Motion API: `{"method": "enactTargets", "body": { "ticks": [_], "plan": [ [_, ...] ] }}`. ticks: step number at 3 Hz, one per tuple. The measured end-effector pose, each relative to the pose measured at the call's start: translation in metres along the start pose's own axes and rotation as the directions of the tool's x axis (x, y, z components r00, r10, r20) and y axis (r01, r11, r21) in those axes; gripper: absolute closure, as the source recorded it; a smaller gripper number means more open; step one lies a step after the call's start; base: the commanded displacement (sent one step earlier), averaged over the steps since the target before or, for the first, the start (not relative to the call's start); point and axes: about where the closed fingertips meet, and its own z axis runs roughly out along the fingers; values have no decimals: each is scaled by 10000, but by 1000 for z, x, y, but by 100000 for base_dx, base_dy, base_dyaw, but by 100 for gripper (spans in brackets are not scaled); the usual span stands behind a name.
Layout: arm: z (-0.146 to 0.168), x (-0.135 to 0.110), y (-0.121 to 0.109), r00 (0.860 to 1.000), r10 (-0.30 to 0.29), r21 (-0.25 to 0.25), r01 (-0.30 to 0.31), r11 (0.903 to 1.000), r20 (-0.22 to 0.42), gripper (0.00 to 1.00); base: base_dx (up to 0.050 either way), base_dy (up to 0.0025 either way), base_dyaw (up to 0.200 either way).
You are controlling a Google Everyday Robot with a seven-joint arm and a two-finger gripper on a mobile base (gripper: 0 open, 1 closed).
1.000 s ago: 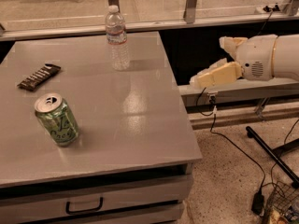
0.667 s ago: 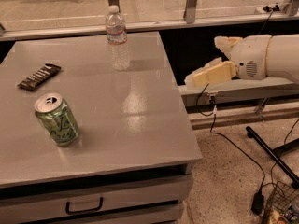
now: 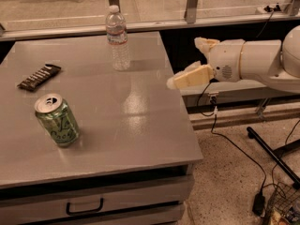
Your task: Knock water bottle over
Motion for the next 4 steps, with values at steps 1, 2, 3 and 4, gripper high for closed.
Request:
{"method": "enactTargets", "body": {
  "ticks": [1,2,3,4],
  "plan": [
    [28,-4,-2,9992,-126,-164,133,9998,383,0,0,0,0],
    [55,-1,-10,9980,287,-61,-284,9996,569,0,0,0,0],
    [83,0,-20,9954,628,-205,-614,9979,717,0,0,0,0],
    [114,-9,-24,9932,693,-563,-642,9963,940,0,0,0,0]
  ]
}}
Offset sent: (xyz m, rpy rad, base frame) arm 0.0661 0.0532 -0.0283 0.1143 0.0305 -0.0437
